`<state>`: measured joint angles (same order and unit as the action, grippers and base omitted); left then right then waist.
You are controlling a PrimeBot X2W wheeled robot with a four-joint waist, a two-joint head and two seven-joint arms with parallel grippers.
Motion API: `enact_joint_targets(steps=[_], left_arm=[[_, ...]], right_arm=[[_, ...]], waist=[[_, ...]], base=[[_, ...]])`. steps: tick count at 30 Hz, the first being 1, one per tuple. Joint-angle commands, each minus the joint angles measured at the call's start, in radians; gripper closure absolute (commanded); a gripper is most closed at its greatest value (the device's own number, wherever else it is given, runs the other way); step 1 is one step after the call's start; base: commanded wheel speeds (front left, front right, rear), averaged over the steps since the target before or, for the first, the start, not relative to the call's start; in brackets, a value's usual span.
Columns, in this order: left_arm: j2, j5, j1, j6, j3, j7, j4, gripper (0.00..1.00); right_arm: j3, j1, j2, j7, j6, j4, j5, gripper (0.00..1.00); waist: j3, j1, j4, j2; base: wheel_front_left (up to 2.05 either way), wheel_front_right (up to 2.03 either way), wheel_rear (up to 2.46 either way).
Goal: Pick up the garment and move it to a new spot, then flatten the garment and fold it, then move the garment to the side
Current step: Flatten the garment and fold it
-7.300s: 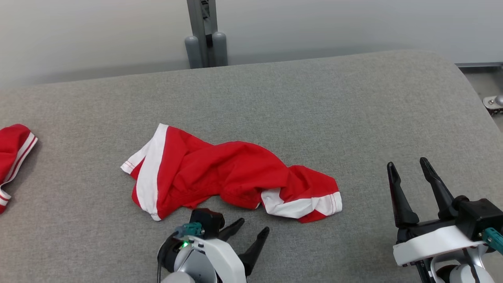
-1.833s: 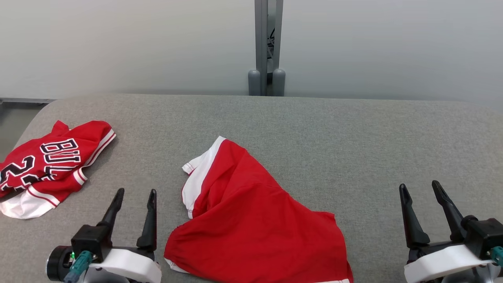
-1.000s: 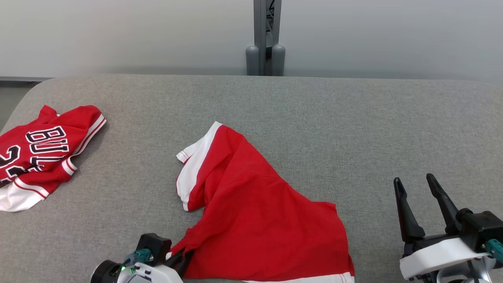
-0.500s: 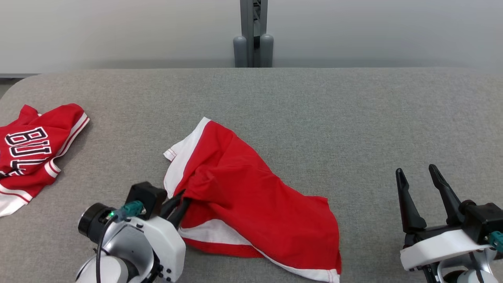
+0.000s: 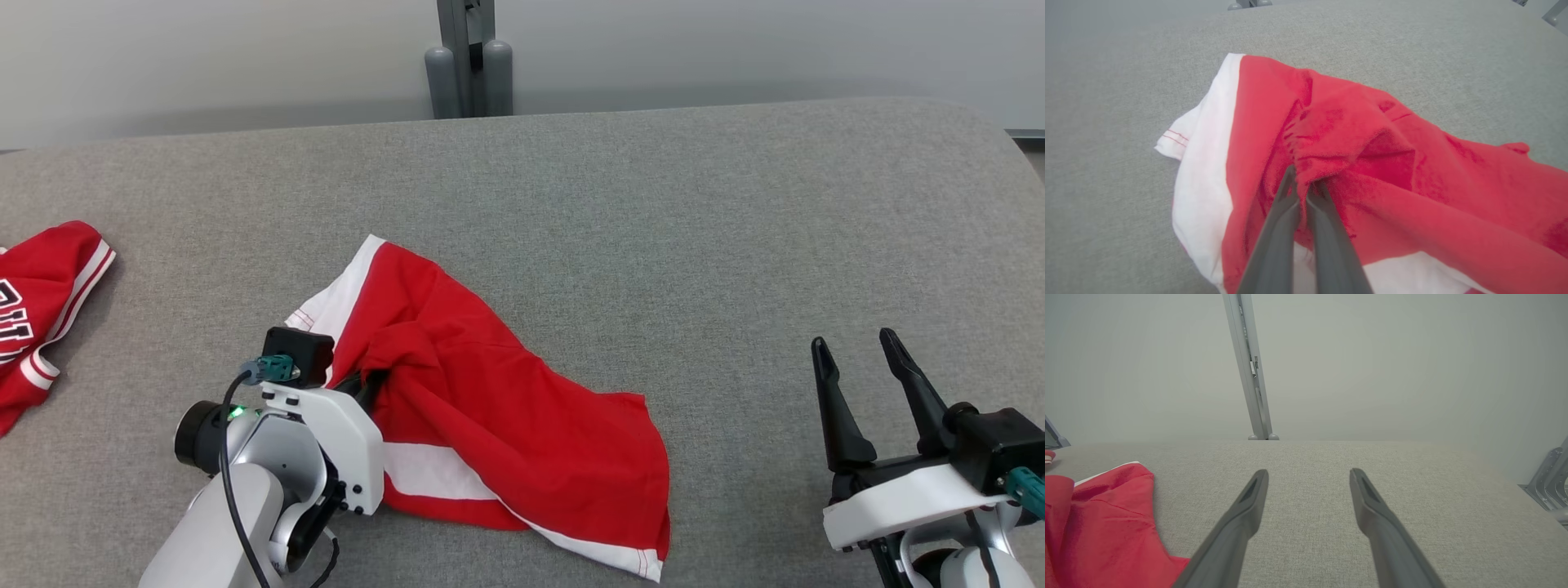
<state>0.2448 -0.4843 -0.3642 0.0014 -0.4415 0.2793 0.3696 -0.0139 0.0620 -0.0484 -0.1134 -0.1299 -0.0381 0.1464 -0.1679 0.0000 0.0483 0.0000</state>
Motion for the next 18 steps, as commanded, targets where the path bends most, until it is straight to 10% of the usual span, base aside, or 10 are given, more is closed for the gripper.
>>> enact_joint_targets(steps=[1, 18], left_arm=[[-0.003, 0.006, -0.025, 0.002, 0.0, -0.019, 0.026, 0.0], [0.037, -0.014, 0.141, 0.086, 0.058, -0.136, -0.159, 0.0]], right_arm=[[0.003, 0.008, -0.005, -0.007, -0.002, -0.002, 0.001, 0.0], [0.024, -0.009, -0.005, -0.011, -0.002, 0.001, -0.001, 0.0]], waist=[[-0.002, 0.0, 0.001, 0.0], [0.051, 0.0, -0.086, 0.0]], base=[[0.0, 0.0, 0.0], [0.0, 0.0, 0.0]])
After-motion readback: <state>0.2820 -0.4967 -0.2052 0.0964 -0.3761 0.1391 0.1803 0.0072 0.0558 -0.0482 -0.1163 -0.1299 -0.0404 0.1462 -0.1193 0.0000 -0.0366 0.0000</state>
